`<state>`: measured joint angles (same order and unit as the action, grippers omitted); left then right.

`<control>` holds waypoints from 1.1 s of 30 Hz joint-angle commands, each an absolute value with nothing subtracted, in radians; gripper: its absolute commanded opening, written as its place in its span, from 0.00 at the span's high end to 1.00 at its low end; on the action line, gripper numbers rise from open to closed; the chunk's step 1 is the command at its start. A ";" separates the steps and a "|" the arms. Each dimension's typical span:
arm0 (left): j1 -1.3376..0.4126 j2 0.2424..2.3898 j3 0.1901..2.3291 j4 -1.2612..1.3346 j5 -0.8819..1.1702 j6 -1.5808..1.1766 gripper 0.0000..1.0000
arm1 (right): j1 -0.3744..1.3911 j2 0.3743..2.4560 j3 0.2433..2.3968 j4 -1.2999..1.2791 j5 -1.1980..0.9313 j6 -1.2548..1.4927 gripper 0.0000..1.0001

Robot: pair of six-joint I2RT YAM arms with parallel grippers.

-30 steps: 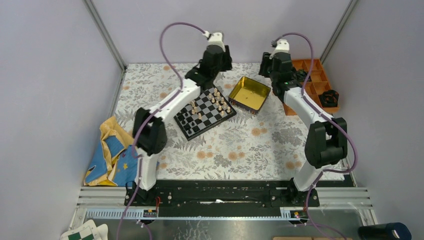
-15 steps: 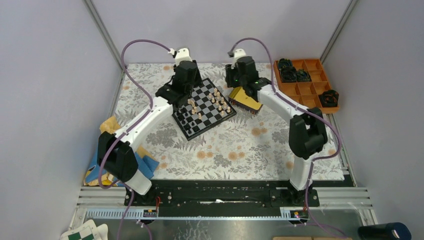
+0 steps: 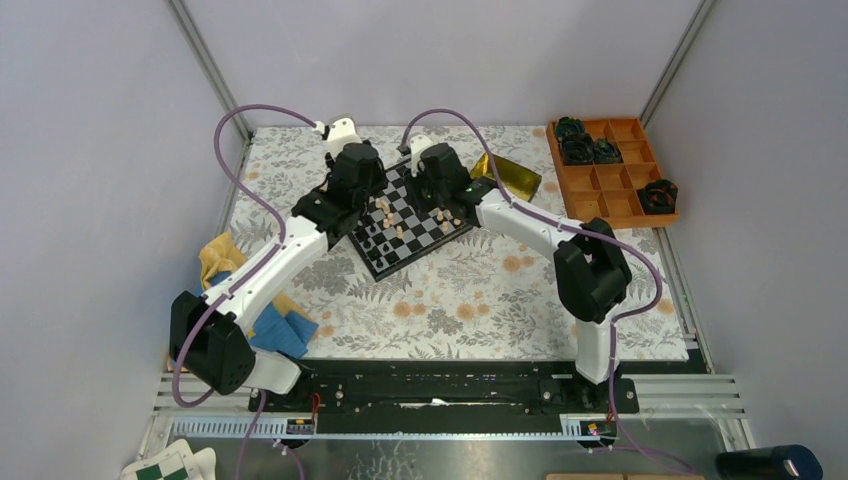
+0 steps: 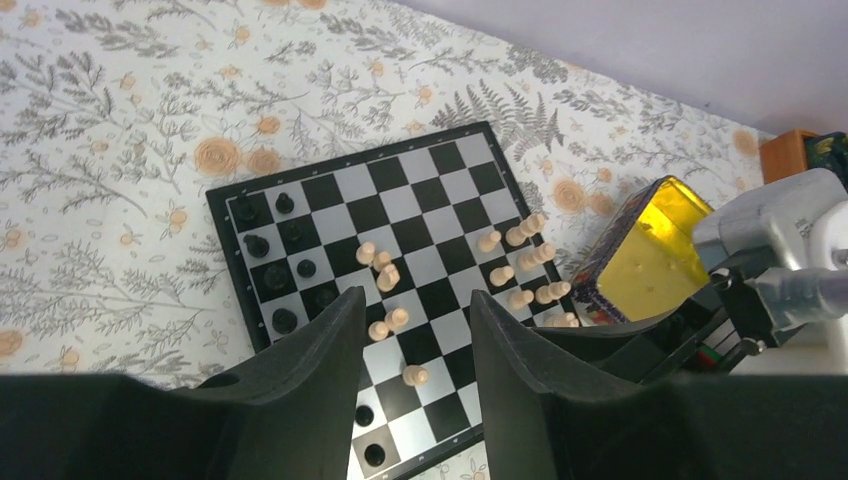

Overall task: Set up the chess pieces on the board
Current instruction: Pick up the chess piece from the chessboard.

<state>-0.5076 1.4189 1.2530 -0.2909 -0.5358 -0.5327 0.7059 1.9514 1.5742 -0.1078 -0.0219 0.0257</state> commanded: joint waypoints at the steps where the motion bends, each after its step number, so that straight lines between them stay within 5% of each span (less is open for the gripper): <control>1: -0.496 1.381 1.206 -0.296 -0.575 -0.572 0.50 | 0.750 1.964 1.587 -0.115 -0.054 0.011 0.65; 33: -0.483 1.332 1.118 -0.298 -0.585 -0.555 0.36 | 0.782 2.151 1.688 -0.148 -0.092 0.029 0.54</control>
<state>-0.4908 1.3621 1.1347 -0.3077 -0.5488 -0.5694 0.7788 2.1334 1.6325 -0.1467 -0.0734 0.0261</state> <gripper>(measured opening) 0.633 0.453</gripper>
